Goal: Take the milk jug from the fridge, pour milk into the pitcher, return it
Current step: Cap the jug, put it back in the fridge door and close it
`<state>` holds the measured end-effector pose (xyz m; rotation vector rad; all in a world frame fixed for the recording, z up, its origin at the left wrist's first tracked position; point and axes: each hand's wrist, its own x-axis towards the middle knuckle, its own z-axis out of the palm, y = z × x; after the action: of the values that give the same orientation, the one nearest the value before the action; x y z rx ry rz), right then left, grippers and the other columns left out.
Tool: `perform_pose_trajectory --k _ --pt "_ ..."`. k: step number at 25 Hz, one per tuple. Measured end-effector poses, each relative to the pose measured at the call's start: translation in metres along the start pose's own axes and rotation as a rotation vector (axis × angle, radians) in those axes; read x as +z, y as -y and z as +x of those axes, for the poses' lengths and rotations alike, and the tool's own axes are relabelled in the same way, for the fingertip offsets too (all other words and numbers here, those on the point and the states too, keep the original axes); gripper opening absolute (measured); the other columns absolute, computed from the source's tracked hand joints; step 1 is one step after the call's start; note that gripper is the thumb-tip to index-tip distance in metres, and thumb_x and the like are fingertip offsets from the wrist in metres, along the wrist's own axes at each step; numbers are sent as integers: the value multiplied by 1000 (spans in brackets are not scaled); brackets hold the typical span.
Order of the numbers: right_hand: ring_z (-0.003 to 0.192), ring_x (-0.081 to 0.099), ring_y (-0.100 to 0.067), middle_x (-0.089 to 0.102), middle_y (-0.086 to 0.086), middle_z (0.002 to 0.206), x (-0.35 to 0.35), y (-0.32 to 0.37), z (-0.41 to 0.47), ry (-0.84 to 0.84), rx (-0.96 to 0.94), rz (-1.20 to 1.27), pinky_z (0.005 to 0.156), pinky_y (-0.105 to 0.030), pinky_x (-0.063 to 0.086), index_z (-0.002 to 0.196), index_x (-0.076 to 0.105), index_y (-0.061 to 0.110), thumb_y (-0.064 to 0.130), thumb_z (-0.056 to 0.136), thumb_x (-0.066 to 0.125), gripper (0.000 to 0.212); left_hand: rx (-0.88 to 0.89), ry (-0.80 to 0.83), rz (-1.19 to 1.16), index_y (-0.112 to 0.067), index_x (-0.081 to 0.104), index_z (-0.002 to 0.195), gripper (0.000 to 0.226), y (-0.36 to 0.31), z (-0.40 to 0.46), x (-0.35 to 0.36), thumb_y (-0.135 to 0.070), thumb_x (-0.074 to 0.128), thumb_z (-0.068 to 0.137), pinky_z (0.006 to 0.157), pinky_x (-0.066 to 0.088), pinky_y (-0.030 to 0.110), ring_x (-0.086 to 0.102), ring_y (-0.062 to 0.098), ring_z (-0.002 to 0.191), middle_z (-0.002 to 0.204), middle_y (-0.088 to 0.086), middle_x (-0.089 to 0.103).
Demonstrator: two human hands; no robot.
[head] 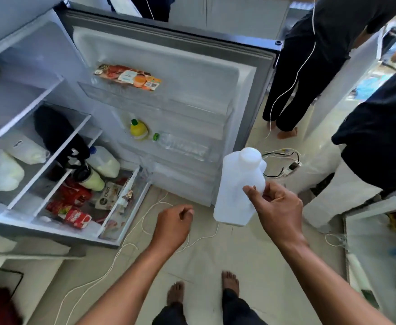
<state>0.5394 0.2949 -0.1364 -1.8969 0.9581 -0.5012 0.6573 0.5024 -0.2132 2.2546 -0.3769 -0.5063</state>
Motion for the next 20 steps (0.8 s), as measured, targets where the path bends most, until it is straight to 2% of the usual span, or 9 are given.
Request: perform_pose_trajectory --k 2,4,6,8,11,14,17,20 --pt "57 53 -18 67 -13 67 25 -2 -16 -8 39 18 58 -33 45 71 69 12 36 83 83 30 -178 121 -142 -22 79 94 13 33 -8 7 -20 66 93 85 56 30 72 18 88 89 -1 78" --pt "57 49 -10 66 -10 64 53 0 -32 -31 73 52 59 -30 43 72 70 12 34 84 84 28 -283 213 -241 -23 77 91 13 56 -5 7 -29 66 87 91 57 38 71 22 88 93 5 78" --pt "59 52 -8 68 -6 66 79 3 -45 -43 98 57 60 -30 46 76 72 13 34 84 83 25 -399 278 -439 -21 74 88 21 70 4 4 -35 62 78 84 54 35 62 19 81 87 8 70" --pt "61 53 -11 70 -12 71 97 7 -55 -57 104 66 61 -32 48 78 73 13 36 85 82 26 -550 318 -676 -16 68 94 20 71 11 0 -32 62 85 75 51 32 57 20 82 91 9 60" --pt "60 51 -9 68 -11 68 123 16 -66 -89 102 103 60 -30 45 79 72 12 37 84 83 27 -718 326 -932 -8 62 114 24 76 22 -8 -26 49 105 87 55 37 61 30 98 106 17 63" --pt "60 48 -10 63 -9 65 145 15 -68 -107 84 115 58 -31 43 78 71 13 38 84 83 28 -811 307 -1107 -4 62 123 32 86 37 -4 -26 51 103 103 52 48 62 37 106 116 24 64" --pt "61 51 -9 60 1 63 163 1 -66 -92 107 159 59 -29 43 80 71 16 36 84 83 24 -860 277 -1151 1 59 133 44 99 55 7 -26 55 99 107 50 48 62 37 108 121 24 64" --pt "71 64 -10 70 9 73 187 -35 -61 -63 136 180 65 -28 51 90 73 18 30 85 83 17 -885 255 -1218 2 57 135 45 118 78 31 -23 56 97 111 48 50 63 40 116 128 27 64"
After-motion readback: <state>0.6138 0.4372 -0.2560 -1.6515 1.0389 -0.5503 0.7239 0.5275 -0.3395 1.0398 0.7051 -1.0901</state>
